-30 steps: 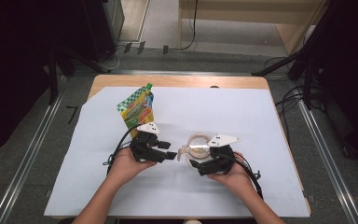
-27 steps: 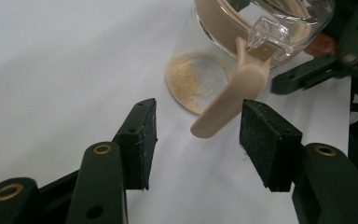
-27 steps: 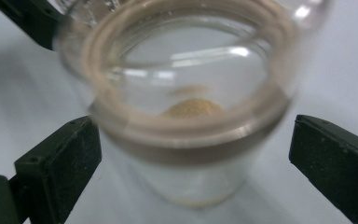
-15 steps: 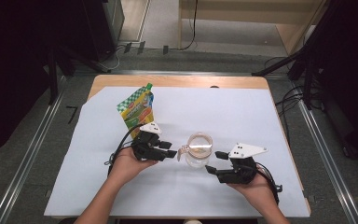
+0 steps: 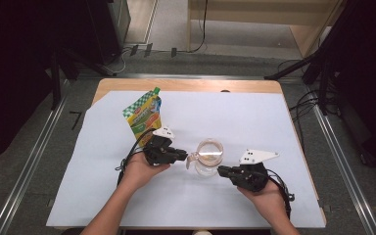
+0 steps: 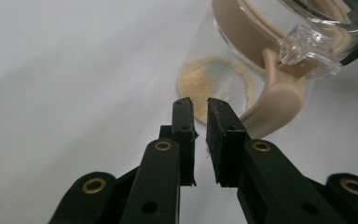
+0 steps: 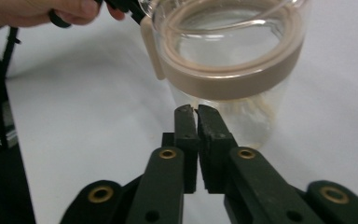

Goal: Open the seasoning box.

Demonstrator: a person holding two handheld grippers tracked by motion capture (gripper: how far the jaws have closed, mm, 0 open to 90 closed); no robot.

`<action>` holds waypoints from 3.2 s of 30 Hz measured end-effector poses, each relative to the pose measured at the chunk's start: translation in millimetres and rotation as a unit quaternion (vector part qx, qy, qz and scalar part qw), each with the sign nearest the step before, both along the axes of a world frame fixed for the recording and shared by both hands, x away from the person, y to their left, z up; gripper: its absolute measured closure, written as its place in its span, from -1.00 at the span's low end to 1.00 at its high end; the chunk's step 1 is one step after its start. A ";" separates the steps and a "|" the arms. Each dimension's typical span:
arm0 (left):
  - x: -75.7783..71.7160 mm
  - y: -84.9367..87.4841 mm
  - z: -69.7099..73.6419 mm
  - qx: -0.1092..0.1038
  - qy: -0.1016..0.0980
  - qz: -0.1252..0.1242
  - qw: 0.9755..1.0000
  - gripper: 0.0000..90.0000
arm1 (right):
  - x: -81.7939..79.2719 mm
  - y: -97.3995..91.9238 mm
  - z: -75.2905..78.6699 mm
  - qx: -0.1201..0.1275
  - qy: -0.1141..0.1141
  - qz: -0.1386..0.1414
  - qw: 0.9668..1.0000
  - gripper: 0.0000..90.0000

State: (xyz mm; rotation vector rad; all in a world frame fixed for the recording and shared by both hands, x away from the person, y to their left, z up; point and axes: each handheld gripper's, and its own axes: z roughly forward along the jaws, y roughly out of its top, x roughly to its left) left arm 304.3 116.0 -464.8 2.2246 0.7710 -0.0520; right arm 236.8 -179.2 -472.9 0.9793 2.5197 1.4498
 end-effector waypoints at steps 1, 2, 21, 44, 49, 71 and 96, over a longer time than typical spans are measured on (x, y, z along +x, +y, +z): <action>-1.4 -2.8 -0.4 0.004 -0.003 -0.003 1.000 0.91 | -0.3 0.7 0.2 0.000 0.003 -0.001 1.000 1.00; -2.2 -3.9 -0.4 0.008 -0.007 -0.005 1.000 0.96 | 0.0 2.1 -0.1 -0.001 0.007 0.001 1.000 1.00; -16.9 -18.0 3.0 0.004 -0.012 -0.059 0.998 1.00 | 4.4 4.6 2.4 -0.005 -0.005 0.002 1.000 1.00; -27.5 -50.4 1.3 -0.026 -0.016 -0.090 0.995 1.00 | 6.6 -0.9 -2.1 -0.009 0.003 -0.015 1.000 1.00; -28.6 -58.9 0.2 -0.031 -0.022 -0.091 0.995 1.00 | 6.8 -5.6 -1.9 -0.007 0.005 -0.023 1.000 1.00; -26.9 -59.8 3.3 -0.021 -0.009 -0.087 0.996 0.98 | -7.3 -18.1 0.6 -0.015 0.020 -0.053 0.998 1.00; -20.7 -21.9 9.5 -0.038 -0.001 -0.039 0.999 0.61 | -26.3 32.3 -13.4 0.006 -0.011 -0.052 0.999 1.00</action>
